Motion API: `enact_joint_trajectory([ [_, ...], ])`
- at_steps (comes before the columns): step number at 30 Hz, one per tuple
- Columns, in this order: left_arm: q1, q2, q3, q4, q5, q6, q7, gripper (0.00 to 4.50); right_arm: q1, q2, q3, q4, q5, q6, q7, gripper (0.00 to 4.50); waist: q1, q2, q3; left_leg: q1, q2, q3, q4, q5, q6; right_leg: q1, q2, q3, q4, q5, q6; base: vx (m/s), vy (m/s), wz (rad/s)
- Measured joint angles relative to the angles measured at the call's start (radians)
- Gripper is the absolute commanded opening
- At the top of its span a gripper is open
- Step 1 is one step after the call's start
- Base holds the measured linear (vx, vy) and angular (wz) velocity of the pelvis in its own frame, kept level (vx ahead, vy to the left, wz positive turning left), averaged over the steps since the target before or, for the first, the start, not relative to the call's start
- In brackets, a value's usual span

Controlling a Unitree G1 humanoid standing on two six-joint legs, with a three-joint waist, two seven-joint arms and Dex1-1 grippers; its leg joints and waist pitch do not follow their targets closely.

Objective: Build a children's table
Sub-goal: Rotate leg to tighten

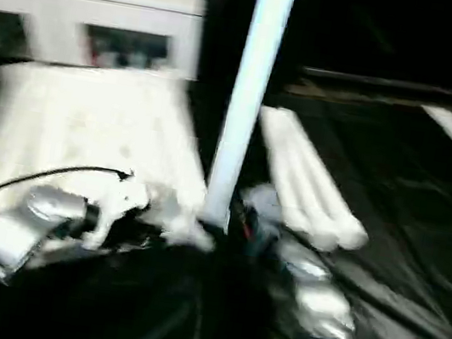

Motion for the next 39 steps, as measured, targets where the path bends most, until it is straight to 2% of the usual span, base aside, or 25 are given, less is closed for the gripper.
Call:
enact_joint_trajectory([
  [1, 0.000, -0.013, 0.008, -0.011, 0.005, 0.026, 0.031, 0.00, -0.026, 0.026, -0.001, 0.026, -0.007, 0.000, -0.052, 2.72, -0.012, 0.004, 0.002, -0.008, 0.000, -0.011, 0.001, 0.000, -0.001, 0.001, -0.001, -0.014, -0.008, 0.000, 0.000, -0.074, 0.037, -0.25],
  [2, 0.001, -0.024, 0.011, -0.020, 0.009, 0.043, 0.048, 0.00, -0.038, 0.037, -0.002, 0.038, -0.009, 0.000, -0.078, 2.72, -0.018, 0.005, 0.003, -0.008, 0.001, -0.016, 0.000, -0.001, -0.001, 0.002, -0.002, -0.021, -0.014, 0.000, 0.000, -0.050, 0.031, -0.15],
  [4, 0.002, -0.052, 0.017, -0.033, 0.027, 0.078, 0.097, 0.00, -0.074, 0.063, -0.003, 0.076, -0.031, 0.001, -0.133, 2.72, -0.030, 0.003, 0.004, -0.006, 0.000, -0.017, 0.000, -0.001, -0.001, 0.002, -0.002, -0.021, -0.015, 0.001, -0.001, -0.025, 0.016, -0.07],
  [6, 0.002, -0.060, 0.016, -0.042, 0.028, 0.095, 0.115, 0.00, -0.077, 0.067, -0.003, 0.079, -0.040, -0.003, -0.144, 2.72, -0.030, 0.001, 0.005, -0.003, -0.001, -0.017, -0.001, -0.001, -0.001, 0.000, -0.003, -0.022, -0.015, 0.001, -0.001, 0.000, 0.000, 0.00],
  [7, 0.002, -0.062, 0.016, -0.048, 0.028, 0.104, 0.119, 0.00, -0.079, 0.068, -0.003, 0.079, -0.045, -0.005, -0.144, 3.28, -0.029, 0.002, 0.007, -0.002, -0.001, -0.017, 0.000, -0.001, -0.002, 0.000, -0.006, -0.027, -0.016, 0.001, -0.001, 0.000, 0.000, 0.00],
  [10, 0.002, -0.062, 0.012, -0.059, 0.028, 0.111, 0.126, 0.00, -0.079, 0.073, -0.003, 0.086, -0.052, -0.018, -0.143, 3.51, -0.030, 0.005, 0.010, -0.005, 0.000, -0.018, 0.001, -0.001, -0.002, 0.000, -0.017, -0.046, -0.020, 0.001, -0.001, 0.000, 0.000, 0.00],
  [17, -0.008, -0.050, -0.007, -0.067, 0.028, 0.106, 0.125, 0.00, -0.074, 0.064, 0.001, 0.096, -0.059, -0.034, -0.126, 4.13, -0.024, 0.007, 0.011, -0.007, -0.002, -0.018, 0.000, -0.001, -0.002, -0.002, -0.017, -0.042, -0.019, 0.001, -0.001, 0.000, 0.000, 0.00],
  [21, -0.020, -0.038, -0.029, -0.058, 0.027, 0.079, 0.107, 0.00, -0.018, 0.012, 0.002, 0.010, -0.044, -0.017, -0.063, 4.42, -0.001, 0.004, 0.014, -0.009, -0.002, -0.015, -0.002, -0.001, -0.002, -0.003, -0.017, -0.039, -0.019, 0.001, -0.002, 0.000, 0.000, 0.00],
  [24, -0.040, -0.027, -0.039, -0.034, 0.025, 0.055, 0.086, 0.00, 0.045, -0.049, 0.004, -0.086, -0.033, 0.007, -0.011, 4.42, 0.019, 0.004, 0.014, -0.008, -0.002, -0.004, -0.005, -0.001, -0.001, -0.005, -0.017, -0.027, -0.017, 0.009, -0.004, 0.000, 0.000, 0.00],
  [27, -0.046, -0.002, -0.039, -0.021, 0.025, 0.021, 0.069, 0.00, 0.112, -0.121, 0.021, -0.191, -0.010, 0.042, 0.064, 4.42, 0.028, 0.003, 0.013, -0.008, -0.002, 0.008, -0.006, -0.001, -0.001, -0.007, -0.017, -0.016, -0.016, 0.027, -0.004, 0.000, 0.000, 0.00],
  [31, -0.060, 0.008, -0.038, -0.006, 0.021, -0.001, 0.057, 0.00, 0.172, -0.180, 0.040, -0.299, 0.012, 0.078, 0.132, 4.42, 0.035, 0.002, 0.013, -0.009, -0.002, 0.013, -0.011, -0.002, -0.002, -0.012, -0.016, -0.013, -0.016, 0.038, -0.005, 0.025, -0.008, 0.01],
  [34, -0.068, 0.019, -0.039, 0.003, 0.009, -0.023, 0.036, 0.00, 0.214, -0.217, 0.039, -0.379, 0.037, 0.116, 0.153, 4.42, 0.049, 0.002, 0.012, -0.014, -0.001, 0.016, -0.016, -0.002, -0.003, -0.020, -0.015, -0.009, -0.011, 0.038, -0.006, 0.000, 0.000, 0.00],
  [39, -0.070, 0.039, -0.040, 0.012, 0.007, -0.053, 0.019, 0.00, 0.240, -0.231, 0.031, -0.447, 0.053, 0.143, 0.152, 4.42, 0.055, 0.002, 0.012, -0.015, 0.000, 0.019, -0.016, -0.002, -0.002, -0.024, -0.015, -0.005, -0.003, 0.033, -0.009, 0.000, 0.000, 0.00],
])
